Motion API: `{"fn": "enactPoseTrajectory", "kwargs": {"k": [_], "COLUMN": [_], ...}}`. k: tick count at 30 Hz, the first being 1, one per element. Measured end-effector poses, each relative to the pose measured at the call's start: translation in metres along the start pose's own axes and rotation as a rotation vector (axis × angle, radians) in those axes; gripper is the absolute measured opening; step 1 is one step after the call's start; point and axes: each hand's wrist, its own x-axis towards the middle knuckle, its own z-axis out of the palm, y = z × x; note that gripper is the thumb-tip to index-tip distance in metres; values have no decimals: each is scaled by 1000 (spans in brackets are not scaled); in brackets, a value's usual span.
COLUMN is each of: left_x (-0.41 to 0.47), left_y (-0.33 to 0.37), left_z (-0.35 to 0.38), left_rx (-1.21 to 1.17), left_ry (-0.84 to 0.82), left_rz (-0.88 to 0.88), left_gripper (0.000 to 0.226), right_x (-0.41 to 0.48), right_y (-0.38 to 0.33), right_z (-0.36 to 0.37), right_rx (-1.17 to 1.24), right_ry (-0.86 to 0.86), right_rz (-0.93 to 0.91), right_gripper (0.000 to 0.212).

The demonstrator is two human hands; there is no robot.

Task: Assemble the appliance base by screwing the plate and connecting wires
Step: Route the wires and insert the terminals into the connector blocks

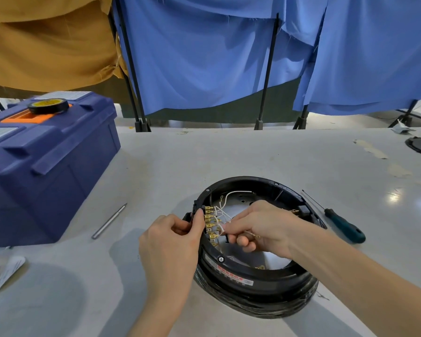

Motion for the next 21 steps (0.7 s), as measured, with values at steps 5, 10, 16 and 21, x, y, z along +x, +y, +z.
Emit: {"fn": "enactPoseTrajectory", "kwargs": {"k": [5, 10, 16, 21], "left_x": [-1, -1, -1, -1], "left_y": [1, 0, 2, 3], "left_z": [0, -1, -1, -1], "left_rx": [-12, -15, -37, -16], "left_ry": [2, -5, -16, -14], "left_rz": [-17, 0, -18, -4], "left_gripper": [39, 41, 42, 41], "right_x": [-1, -6, -6, -6], "right_y": [-5, -8, -5, 0], "right_z": [3, -3, 0, -1], "right_rx": [-27, -167, -154, -57], "right_ry": [-23, -108, -88, -9], "right_rz": [12, -3, -50, -92], "right_gripper": [7, 24, 35, 9]}}
